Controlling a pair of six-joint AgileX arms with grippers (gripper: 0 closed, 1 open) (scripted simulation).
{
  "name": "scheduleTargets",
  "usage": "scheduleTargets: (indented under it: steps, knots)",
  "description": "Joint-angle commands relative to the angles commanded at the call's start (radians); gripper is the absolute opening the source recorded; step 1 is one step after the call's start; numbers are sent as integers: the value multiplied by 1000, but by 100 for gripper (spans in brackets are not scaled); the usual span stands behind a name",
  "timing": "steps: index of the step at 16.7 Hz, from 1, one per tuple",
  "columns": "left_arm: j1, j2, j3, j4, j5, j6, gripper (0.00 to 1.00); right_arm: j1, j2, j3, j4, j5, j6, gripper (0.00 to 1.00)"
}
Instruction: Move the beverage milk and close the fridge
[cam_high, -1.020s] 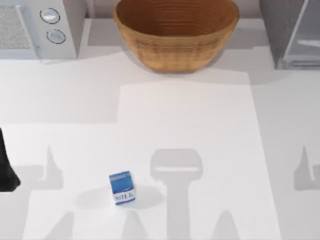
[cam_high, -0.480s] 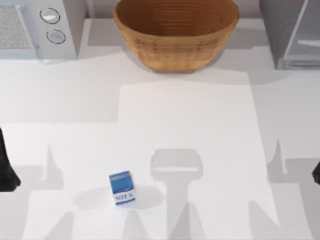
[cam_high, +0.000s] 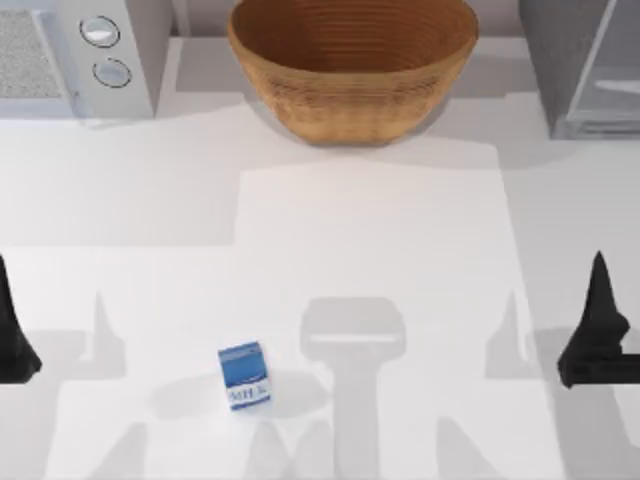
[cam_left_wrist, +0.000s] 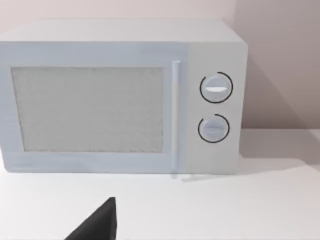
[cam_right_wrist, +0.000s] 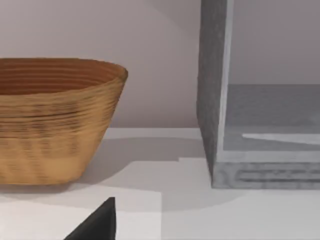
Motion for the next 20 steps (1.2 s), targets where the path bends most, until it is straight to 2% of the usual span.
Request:
scheduleTargets:
  steps: [8, 11, 15, 20]
  knots:
    - [0, 0, 0, 0, 0, 0, 100, 21, 27, 4, 20, 21, 0, 100]
    - [0, 0, 0, 0, 0, 0, 100, 60, 123, 58, 81, 45, 0, 100]
    - [0, 0, 0, 0, 0, 0, 100, 155, 398, 195, 231, 97, 0, 100]
    - [0, 0, 0, 0, 0, 0, 100, 296, 898, 423, 470, 164, 3, 100]
